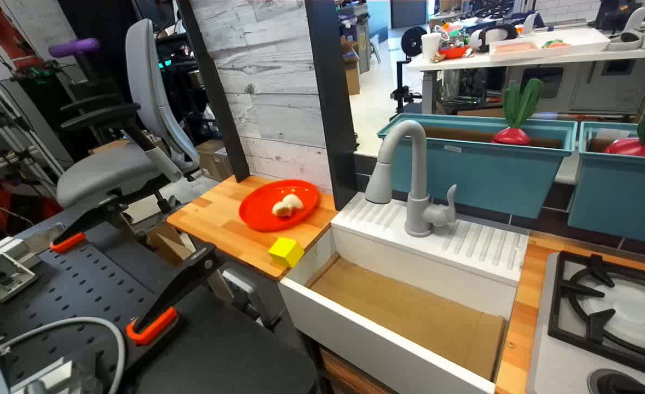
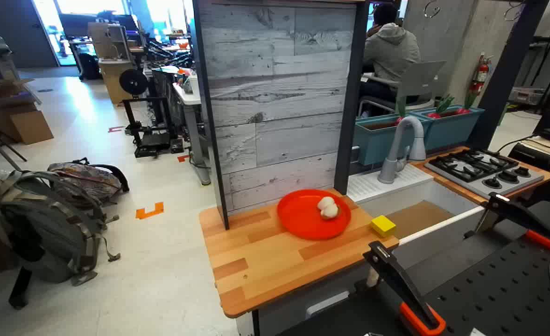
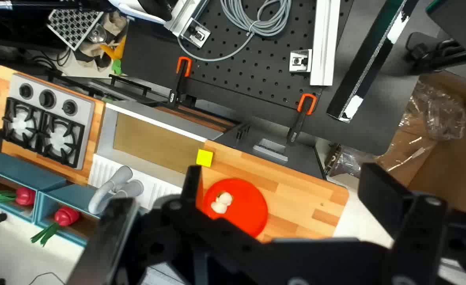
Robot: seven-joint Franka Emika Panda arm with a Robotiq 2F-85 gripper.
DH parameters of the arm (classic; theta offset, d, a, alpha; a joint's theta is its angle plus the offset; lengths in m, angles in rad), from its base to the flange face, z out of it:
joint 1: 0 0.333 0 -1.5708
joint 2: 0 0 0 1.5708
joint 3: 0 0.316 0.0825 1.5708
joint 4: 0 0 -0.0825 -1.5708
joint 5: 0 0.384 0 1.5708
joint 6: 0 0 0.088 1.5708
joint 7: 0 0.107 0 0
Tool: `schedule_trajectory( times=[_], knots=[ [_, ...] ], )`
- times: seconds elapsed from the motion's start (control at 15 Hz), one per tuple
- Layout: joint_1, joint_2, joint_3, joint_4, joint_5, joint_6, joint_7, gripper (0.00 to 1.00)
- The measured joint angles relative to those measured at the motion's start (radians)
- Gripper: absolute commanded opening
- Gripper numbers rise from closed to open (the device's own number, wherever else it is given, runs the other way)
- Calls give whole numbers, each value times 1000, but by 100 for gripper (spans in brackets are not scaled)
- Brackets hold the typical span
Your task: Take the object on the plate and put it on the counter
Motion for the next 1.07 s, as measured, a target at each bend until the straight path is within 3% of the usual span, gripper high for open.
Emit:
schedule_trajectory(
  times=[0.53, 1.07],
  knots=[
    [1, 1, -6, -9, -9, 19, 4, 100],
    [-32, 121, -123, -162, -41, 452, 54, 100]
  ],
)
